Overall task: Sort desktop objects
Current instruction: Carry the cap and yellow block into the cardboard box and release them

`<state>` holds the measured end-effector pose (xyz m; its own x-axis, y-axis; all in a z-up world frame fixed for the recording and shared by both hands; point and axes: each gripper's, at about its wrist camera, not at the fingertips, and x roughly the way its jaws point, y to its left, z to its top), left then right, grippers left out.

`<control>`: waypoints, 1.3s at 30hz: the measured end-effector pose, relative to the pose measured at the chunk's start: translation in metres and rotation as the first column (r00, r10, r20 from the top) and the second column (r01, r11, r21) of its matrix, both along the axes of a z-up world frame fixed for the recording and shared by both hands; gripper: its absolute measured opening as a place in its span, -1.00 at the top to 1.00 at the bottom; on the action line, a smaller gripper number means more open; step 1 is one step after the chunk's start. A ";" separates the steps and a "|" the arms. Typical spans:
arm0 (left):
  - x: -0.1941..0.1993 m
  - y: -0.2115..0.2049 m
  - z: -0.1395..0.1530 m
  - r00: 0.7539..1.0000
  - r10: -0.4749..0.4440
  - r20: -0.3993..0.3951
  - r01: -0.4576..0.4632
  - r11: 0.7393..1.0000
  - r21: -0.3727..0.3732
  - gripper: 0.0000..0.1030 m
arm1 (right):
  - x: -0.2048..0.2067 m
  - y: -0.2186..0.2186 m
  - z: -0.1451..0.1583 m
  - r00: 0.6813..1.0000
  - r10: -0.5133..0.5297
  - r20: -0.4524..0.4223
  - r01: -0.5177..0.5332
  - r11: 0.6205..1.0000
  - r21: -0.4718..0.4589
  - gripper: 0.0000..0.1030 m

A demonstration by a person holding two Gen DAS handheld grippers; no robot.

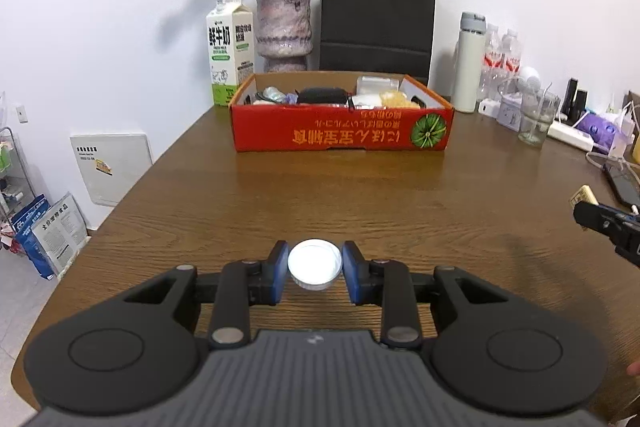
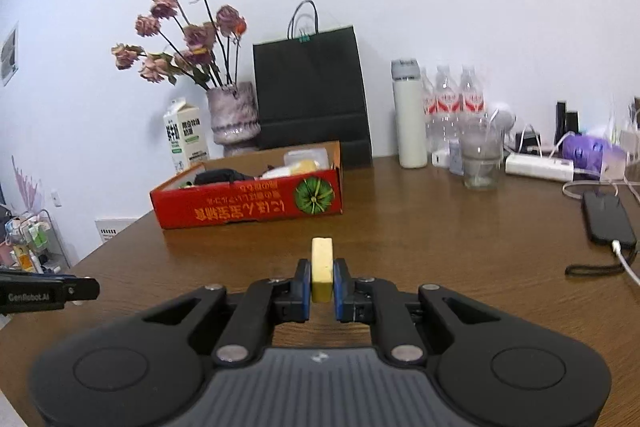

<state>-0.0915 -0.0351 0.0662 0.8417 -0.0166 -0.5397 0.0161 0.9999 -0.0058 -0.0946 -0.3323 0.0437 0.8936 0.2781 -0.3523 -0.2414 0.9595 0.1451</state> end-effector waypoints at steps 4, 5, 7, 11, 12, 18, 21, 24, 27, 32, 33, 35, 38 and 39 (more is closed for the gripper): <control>0.000 0.007 0.011 0.999 0.010 0.037 -0.009 1.000 -0.010 0.43 | -0.002 0.003 0.007 1.000 0.010 0.024 -0.010 1.000 -0.003 0.80; 0.003 0.011 0.015 0.999 0.014 0.046 -0.013 1.000 -0.018 0.43 | -0.002 0.004 0.009 1.000 0.012 0.029 -0.012 1.000 -0.004 0.80; 0.011 0.017 0.024 0.998 0.019 0.063 -0.017 0.999 -0.030 0.43 | 0.001 0.006 0.016 0.999 0.017 0.043 -0.017 1.000 -0.003 0.80; 0.035 0.032 0.042 0.994 0.037 0.103 -0.033 0.999 -0.040 0.43 | 0.019 0.011 0.035 0.997 0.033 0.066 -0.033 0.999 -0.005 0.80; 0.042 0.035 0.045 0.994 0.039 0.105 -0.035 0.998 -0.044 0.43 | 0.025 0.012 0.040 0.997 0.034 0.070 -0.034 0.999 0.000 0.80; 0.079 0.051 0.054 0.995 0.016 0.094 -0.009 0.997 -0.071 0.42 | 0.058 0.013 0.060 0.999 0.033 0.043 -0.037 0.996 0.085 0.80; 0.106 0.058 0.059 0.998 -0.004 0.069 0.009 0.997 -0.080 0.42 | 0.075 0.024 0.062 0.999 0.035 0.028 -0.037 0.998 0.048 0.80; 0.132 0.065 0.073 0.995 -0.033 0.094 0.041 0.995 -0.086 0.42 | 0.096 0.034 0.070 0.999 0.045 0.009 -0.046 0.999 0.020 0.80; 0.173 0.071 0.082 0.993 -0.074 0.092 0.081 0.994 -0.077 0.42 | 0.125 0.047 0.081 0.996 0.092 -0.009 -0.092 0.995 0.024 0.80; 0.262 0.072 0.080 0.996 -0.086 -0.032 0.082 0.991 -0.106 0.42 | 0.196 0.076 0.099 0.982 0.170 -0.084 -0.166 0.985 0.053 0.80; 0.278 0.070 0.077 0.994 -0.097 -0.056 0.090 0.989 -0.116 0.42 | 0.214 0.083 0.099 0.975 0.188 -0.121 -0.182 0.981 0.065 0.80; 0.309 0.065 0.067 0.989 -0.091 -0.116 0.075 0.989 -0.131 0.42 | 0.249 0.097 0.095 0.960 0.207 -0.190 -0.198 0.978 0.070 0.80; 0.346 0.055 0.049 0.979 -0.072 -0.192 0.045 0.989 -0.141 0.42 | 0.298 0.120 0.079 0.937 0.187 -0.294 -0.184 0.982 0.039 0.80; 0.356 0.051 0.046 0.976 -0.082 -0.202 0.052 0.987 -0.153 0.42 | 0.310 0.129 0.073 0.928 0.179 -0.326 -0.178 0.983 0.033 0.80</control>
